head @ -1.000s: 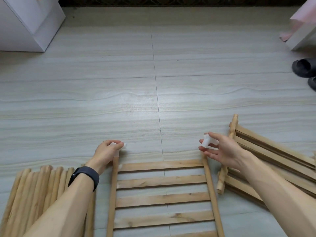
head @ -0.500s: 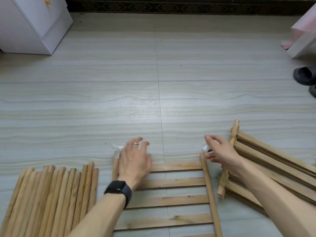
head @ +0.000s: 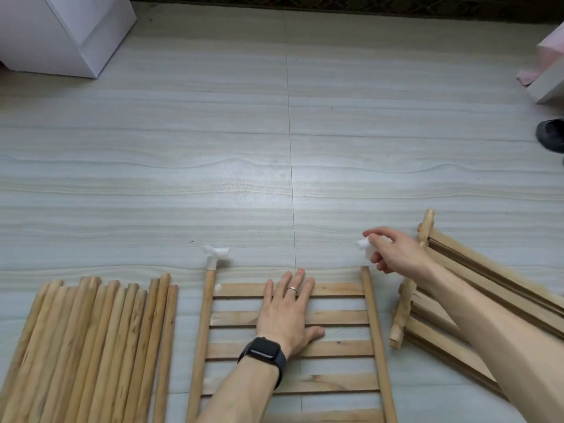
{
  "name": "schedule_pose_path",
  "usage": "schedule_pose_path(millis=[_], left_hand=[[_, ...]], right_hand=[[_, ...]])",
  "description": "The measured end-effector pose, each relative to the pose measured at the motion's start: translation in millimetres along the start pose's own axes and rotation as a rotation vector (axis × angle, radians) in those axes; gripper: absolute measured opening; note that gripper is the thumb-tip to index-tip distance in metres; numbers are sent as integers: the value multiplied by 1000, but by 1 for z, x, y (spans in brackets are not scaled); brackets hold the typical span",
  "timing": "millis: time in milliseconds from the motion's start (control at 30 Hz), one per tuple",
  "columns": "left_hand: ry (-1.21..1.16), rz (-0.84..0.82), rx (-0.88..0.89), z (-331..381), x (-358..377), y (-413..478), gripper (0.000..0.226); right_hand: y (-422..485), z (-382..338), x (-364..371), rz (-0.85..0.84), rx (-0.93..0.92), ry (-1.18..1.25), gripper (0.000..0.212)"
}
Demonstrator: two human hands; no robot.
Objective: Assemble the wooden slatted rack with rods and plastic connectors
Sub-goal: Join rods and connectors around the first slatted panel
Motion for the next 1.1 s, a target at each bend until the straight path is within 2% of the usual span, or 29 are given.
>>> schedule_pose_path(millis=[167,500,633,867,967,1100], left_hand=[[30,-24,-17,2,1,3,101],[66,0,-20,2,2,4,99],[95,1,-4,3,5,3,96],[121,0,5,2,8,2,95],[118,-16,3,4,7,2,94],[104,-6,11,2,7,1,94]], right_hand=[[11,-4,7,-41,17,-76,34],[21,7,23,-112,42,-326,39],[21,9,23,-77,1,-404,37],[21,6,25,18,-75,-682,40],[20,7,22,56,-77,-706,41],[18,9,22,-47,-52,-731,41]])
Point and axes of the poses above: each hand's wrist, its own y-axis towards the middle knuckle, its own x-axis out of the palm, z = x × y, the point moved 8 cm from there along y, towards the middle knuckle, and after that the axes turned 4 degrees about -x, right-handed, at the moved point
